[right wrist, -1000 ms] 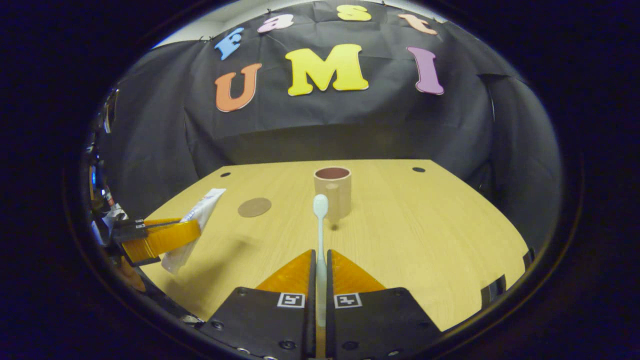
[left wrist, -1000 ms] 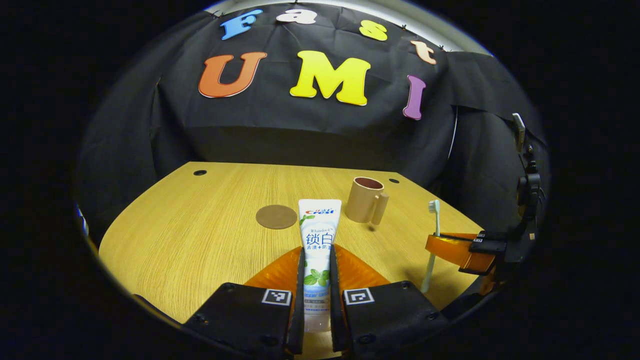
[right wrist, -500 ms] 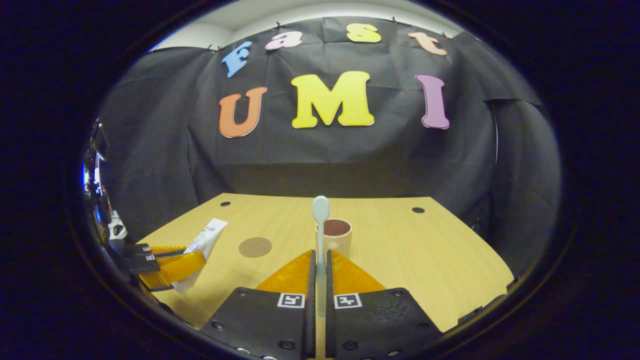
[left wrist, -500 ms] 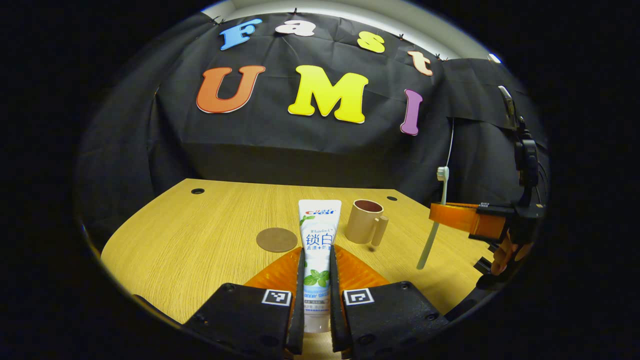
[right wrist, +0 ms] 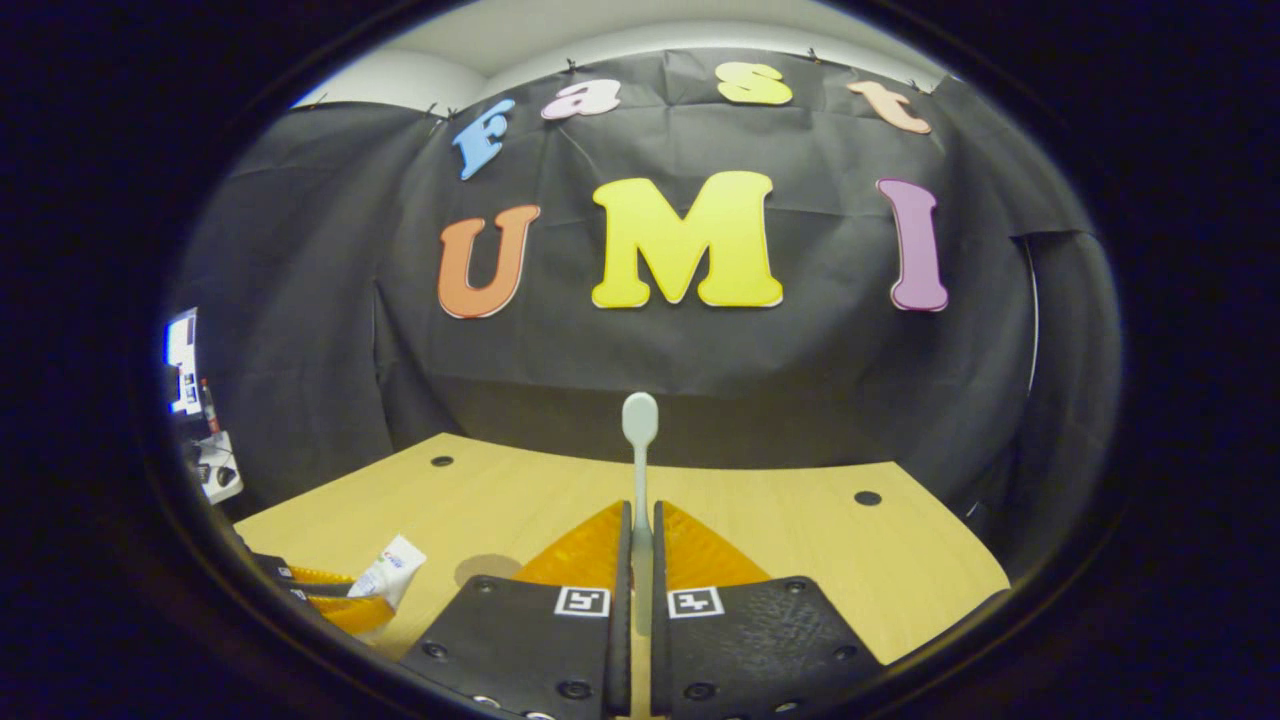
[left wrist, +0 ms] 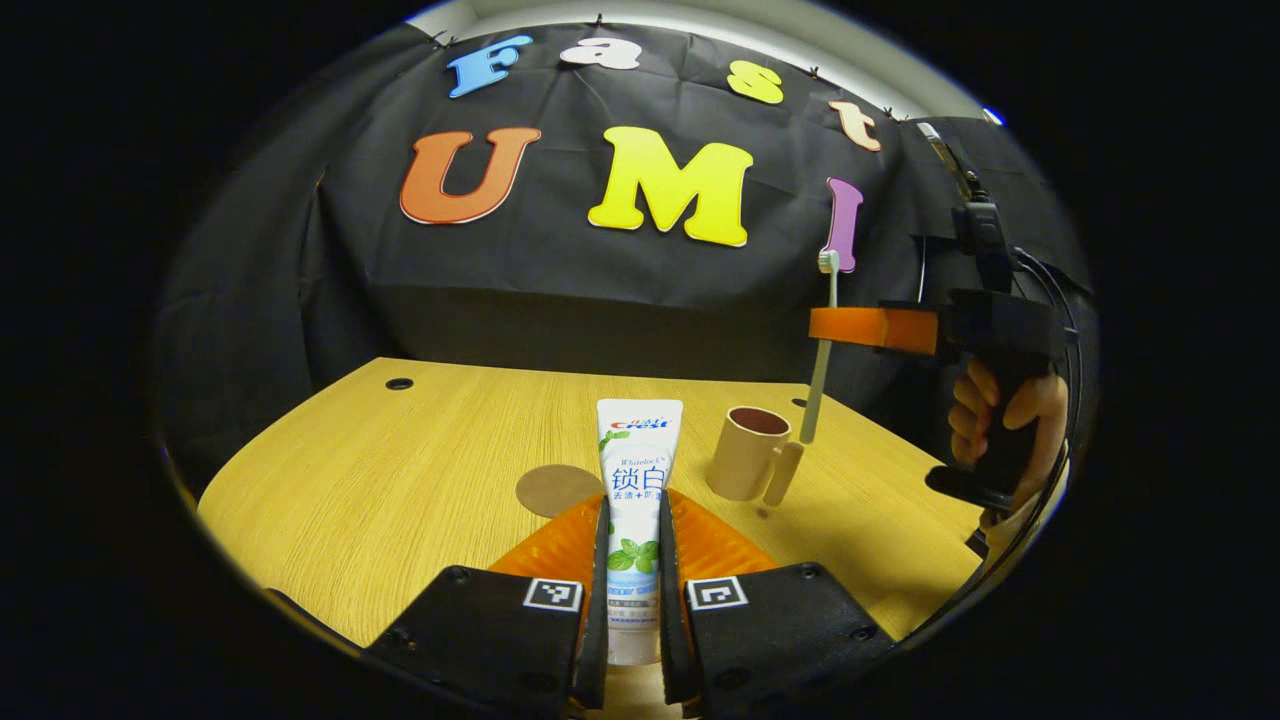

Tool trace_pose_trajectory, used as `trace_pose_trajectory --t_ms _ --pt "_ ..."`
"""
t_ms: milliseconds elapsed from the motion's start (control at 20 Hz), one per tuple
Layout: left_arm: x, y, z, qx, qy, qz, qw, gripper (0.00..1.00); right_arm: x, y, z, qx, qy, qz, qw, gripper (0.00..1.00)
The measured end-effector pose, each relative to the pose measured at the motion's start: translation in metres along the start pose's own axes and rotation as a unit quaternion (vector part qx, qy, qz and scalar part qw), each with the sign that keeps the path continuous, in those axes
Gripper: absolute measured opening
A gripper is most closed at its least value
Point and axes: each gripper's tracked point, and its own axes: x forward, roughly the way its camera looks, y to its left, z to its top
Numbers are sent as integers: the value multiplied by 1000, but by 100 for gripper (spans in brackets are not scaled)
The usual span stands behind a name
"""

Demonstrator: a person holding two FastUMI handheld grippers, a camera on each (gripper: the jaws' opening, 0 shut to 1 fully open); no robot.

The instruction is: Put the toothbrush and toothpaste on the desktop into the cup, then pick up the cup and place it on the coaster on the desktop.

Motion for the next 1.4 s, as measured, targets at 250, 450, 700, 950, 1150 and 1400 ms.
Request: trace_pose_trajectory --t_ms 250,450,700,950,1150,1400 --pt "18 -6 -3 -12 1 -3 1000 24 52 -14 -2 -19 -12 -13 1000 6" --pt "24 -8 1 -12 -11 -8 1000 24 87 -25 -25 -12 9 -19 1000 5" --pt "27 -3 -1 -15 -9 3 1000 24 106 -35 -51 8 37 -22 999 6" --pt "25 -9 -3 -18 -2 9 1000 24 104 -32 -73 17 66 5 998 25" --pt "23 -14 -2 -18 -3 16 1000 24 92 -34 -80 10 65 13 998 50" --pt "36 -19 8 -30 -16 21 999 25 70 -38 -73 21 51 21 998 81"
